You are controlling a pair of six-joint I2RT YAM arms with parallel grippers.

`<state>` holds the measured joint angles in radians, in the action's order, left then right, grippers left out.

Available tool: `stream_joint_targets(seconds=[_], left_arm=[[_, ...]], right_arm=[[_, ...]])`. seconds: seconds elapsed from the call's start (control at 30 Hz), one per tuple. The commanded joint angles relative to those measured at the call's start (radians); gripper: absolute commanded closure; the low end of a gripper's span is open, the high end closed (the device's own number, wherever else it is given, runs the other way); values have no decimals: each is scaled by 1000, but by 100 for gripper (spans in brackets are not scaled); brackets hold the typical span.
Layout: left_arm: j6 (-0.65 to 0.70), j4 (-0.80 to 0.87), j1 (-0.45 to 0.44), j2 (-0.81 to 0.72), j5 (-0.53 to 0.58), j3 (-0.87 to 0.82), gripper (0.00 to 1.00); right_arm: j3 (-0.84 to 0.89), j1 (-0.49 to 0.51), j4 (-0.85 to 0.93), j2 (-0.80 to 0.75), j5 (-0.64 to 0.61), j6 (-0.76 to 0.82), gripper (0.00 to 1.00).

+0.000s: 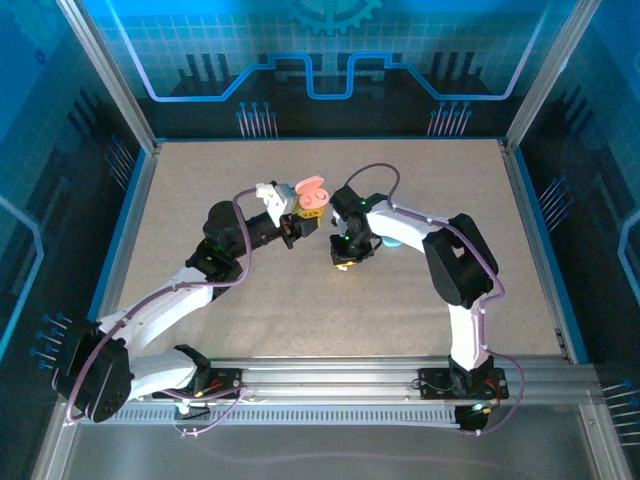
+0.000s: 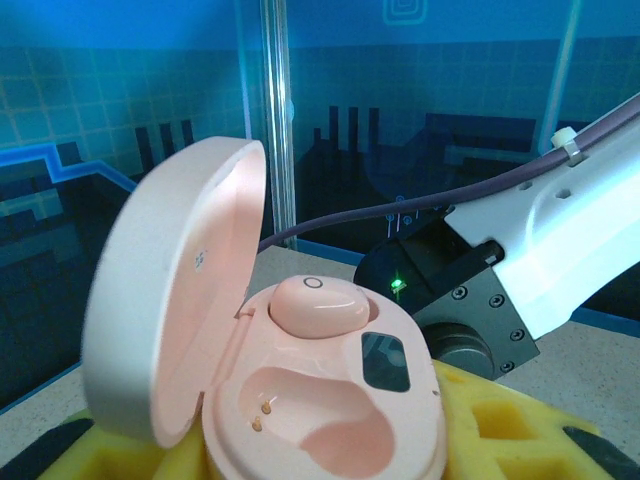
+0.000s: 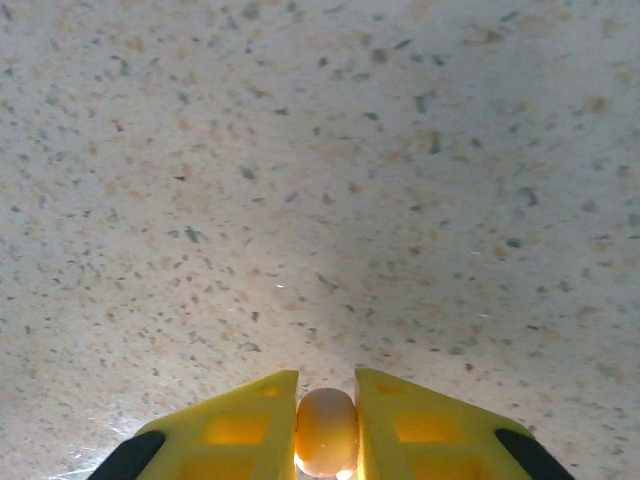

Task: Insert the wireless bluetooth earbuds into the charging case

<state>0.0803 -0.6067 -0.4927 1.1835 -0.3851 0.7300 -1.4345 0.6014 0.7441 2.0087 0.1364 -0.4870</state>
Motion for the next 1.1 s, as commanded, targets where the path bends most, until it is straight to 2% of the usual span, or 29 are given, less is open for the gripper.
stream_joint_targets(seconds=[0.0, 0.53, 0.63, 0.87, 1.07], left_arm=[[-4, -16, 10, -1, 8, 7, 68], [-7, -12, 9, -1, 12, 12, 68], [-7, -13, 10, 1, 12, 13, 68], [-7, -13, 10, 6, 10, 14, 68], [-8, -11, 10, 5, 10, 17, 68]], right_arm=[[22, 1, 52, -7, -29, 37, 79], [-14, 32, 157, 70, -99, 110, 77], [-22, 38, 171, 72, -111, 116, 73], [-33, 41, 192, 64, -123, 98, 71], [-41, 49, 196, 79, -125, 85, 75]])
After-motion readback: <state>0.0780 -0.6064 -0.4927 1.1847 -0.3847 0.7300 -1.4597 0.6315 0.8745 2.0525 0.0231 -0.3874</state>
